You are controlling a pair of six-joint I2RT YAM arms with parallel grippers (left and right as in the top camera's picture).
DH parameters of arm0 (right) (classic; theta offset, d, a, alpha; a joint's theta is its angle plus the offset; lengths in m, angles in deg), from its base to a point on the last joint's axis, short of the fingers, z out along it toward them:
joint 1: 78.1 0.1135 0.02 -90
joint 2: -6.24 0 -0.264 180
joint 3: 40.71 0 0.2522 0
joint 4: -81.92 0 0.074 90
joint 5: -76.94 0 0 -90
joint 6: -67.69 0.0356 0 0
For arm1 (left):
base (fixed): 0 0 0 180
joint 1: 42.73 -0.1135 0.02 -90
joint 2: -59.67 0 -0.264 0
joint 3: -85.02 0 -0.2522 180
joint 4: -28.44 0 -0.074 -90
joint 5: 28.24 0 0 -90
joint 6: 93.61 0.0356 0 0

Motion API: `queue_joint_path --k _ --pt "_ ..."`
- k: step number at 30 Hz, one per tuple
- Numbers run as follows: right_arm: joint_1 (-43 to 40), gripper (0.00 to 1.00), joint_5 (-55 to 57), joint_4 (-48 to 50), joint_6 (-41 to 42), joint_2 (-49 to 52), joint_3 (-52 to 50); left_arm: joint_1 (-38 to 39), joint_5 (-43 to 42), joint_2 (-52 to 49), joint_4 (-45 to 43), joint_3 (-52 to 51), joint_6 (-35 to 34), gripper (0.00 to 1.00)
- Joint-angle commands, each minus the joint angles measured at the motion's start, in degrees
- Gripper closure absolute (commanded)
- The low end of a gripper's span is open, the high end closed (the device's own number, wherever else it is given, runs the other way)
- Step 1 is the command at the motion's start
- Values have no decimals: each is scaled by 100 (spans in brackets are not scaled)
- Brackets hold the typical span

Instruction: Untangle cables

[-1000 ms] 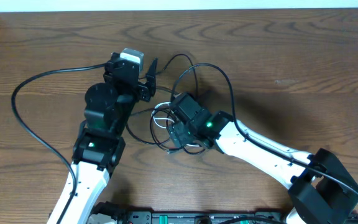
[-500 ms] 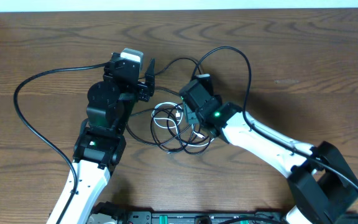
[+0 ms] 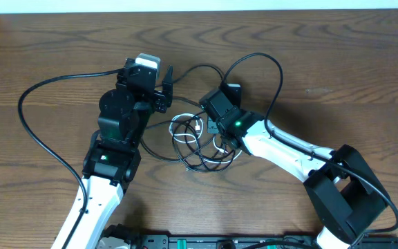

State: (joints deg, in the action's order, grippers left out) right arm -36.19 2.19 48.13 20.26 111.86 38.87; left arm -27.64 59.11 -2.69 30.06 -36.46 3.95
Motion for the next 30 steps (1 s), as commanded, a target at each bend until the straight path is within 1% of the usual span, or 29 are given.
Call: queue_joint_path --k 1,5,9,13,17,20,24,27,30 --pt "-9 99 -9 -15 50 -22 -13 -31 -87 -7 -9 70 52 32" --pt "-9 99 -188 -304 -483 -463 153 -28 -118 -11 15 70 52 32" --pt "-9 98 -186 -951 -1386 -1298 577 -28 -118 -13 96 70 55 32" --pt "-13 99 105 -1764 -2142 -2312 1294 -28 -118 -13 103 70 52 32" --pt "-103 99 662 -2243 -2524 -3176 1871 -28 -120 -13 116 70 39 32" --pt "-210 99 890 -2345 -2658 -3773 2065 -28 -302 -24 162 70 11 32" --pt "-330 99 868 -2356 -2680 -4380 2076 -28 -1379 -232 168 68 13 32" --pt "-334 99 791 -2435 -2677 -4586 2076 -20 -2557 -584 146 70 17 32" --pt "-334 98 680 -2527 -2677 -4586 2076 48 -3637 -1034 109 70 63 32"
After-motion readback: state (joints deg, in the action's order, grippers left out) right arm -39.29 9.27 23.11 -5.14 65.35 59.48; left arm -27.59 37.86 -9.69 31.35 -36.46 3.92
